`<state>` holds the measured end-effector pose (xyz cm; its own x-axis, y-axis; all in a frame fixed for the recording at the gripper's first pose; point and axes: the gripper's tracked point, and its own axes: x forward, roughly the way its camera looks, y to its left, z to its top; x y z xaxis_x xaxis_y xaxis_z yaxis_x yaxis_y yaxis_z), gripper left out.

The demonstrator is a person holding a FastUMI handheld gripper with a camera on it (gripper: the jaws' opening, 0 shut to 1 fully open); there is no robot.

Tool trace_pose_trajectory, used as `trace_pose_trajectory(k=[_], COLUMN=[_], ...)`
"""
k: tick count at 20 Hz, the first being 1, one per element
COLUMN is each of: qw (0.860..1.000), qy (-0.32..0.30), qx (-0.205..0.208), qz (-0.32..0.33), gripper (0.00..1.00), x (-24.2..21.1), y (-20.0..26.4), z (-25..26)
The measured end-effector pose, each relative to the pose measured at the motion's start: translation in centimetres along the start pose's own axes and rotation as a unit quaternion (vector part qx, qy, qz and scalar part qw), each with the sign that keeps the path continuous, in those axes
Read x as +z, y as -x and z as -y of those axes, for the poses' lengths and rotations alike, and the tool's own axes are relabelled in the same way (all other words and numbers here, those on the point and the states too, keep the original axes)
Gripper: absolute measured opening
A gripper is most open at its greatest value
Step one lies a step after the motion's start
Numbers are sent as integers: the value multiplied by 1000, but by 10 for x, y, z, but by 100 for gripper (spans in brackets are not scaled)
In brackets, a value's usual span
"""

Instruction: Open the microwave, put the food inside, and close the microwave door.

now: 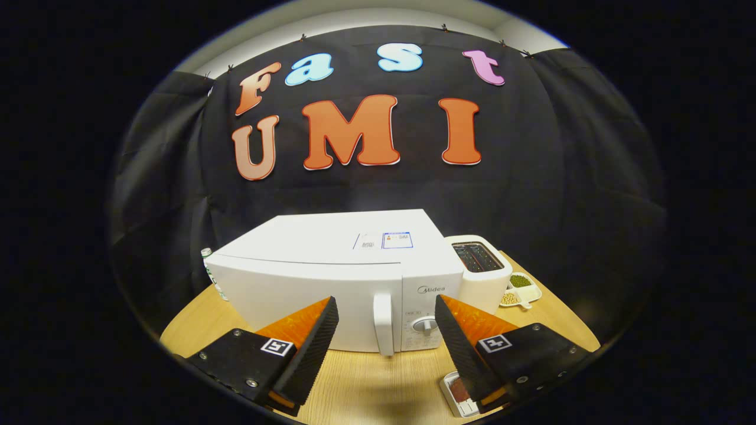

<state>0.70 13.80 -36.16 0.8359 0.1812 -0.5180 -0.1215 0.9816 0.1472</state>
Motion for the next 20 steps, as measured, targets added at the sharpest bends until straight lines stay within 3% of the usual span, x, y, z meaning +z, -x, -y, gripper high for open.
trace_pose_trajectory(k=[2,8,14,16,20], qw=[999,998,997,997,997], qy=[13,34,39,35,15], qx=[14,-10,-24,-29,-48], qz=[-29,-49,-59,-54,-55], gripper=[94,75,45,29,20], x=[-19,-39,-50,-49,-50], y=[-10,-43,-63,-62,-60], z=[-7,3,3,3,2])
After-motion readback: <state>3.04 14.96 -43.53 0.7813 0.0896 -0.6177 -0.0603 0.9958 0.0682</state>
